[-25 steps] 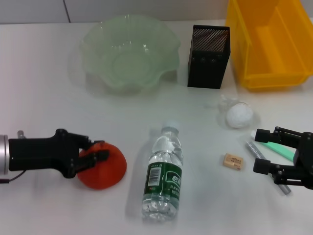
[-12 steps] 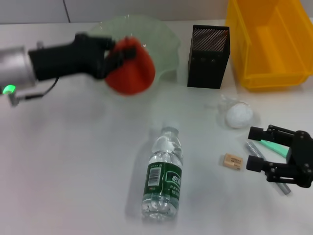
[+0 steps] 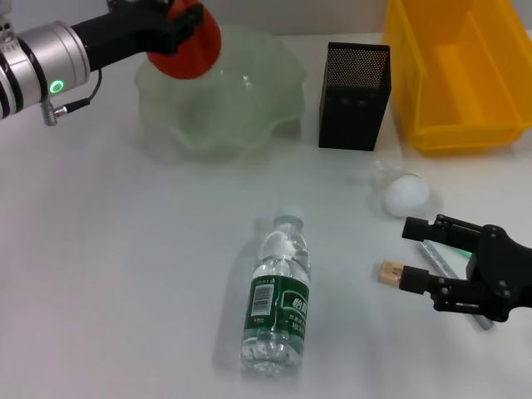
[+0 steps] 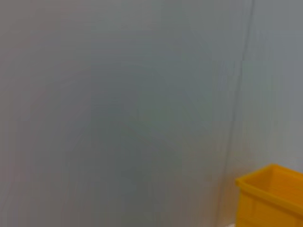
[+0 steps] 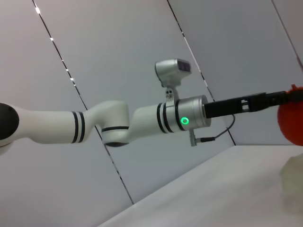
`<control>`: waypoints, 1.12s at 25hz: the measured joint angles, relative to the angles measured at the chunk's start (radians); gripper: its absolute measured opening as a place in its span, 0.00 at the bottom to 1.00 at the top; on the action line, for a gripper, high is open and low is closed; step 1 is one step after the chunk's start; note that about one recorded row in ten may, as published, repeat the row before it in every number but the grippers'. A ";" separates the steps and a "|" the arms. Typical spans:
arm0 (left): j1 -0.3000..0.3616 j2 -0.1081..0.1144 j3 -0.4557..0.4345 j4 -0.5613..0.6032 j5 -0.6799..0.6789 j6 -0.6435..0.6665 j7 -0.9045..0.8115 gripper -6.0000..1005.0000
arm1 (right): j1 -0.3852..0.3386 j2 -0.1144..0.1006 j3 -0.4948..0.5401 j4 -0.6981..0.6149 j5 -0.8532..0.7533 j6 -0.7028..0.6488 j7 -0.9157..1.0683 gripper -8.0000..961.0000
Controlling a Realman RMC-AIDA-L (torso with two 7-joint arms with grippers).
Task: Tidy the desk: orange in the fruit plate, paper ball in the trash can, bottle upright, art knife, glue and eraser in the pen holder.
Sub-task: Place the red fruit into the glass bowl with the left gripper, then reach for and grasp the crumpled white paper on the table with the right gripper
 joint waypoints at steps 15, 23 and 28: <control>0.266 0.034 0.001 0.015 -0.287 0.528 0.117 0.63 | 0.063 -0.001 0.158 0.043 0.006 0.046 0.018 0.81; 0.378 0.117 0.036 0.010 -0.060 0.723 0.107 0.83 | 0.116 -0.105 0.176 -0.379 0.073 -0.149 0.532 0.80; 0.412 0.130 0.033 0.016 -0.019 0.749 0.075 0.82 | 0.184 -0.158 0.039 -0.812 -0.041 -0.190 0.941 0.80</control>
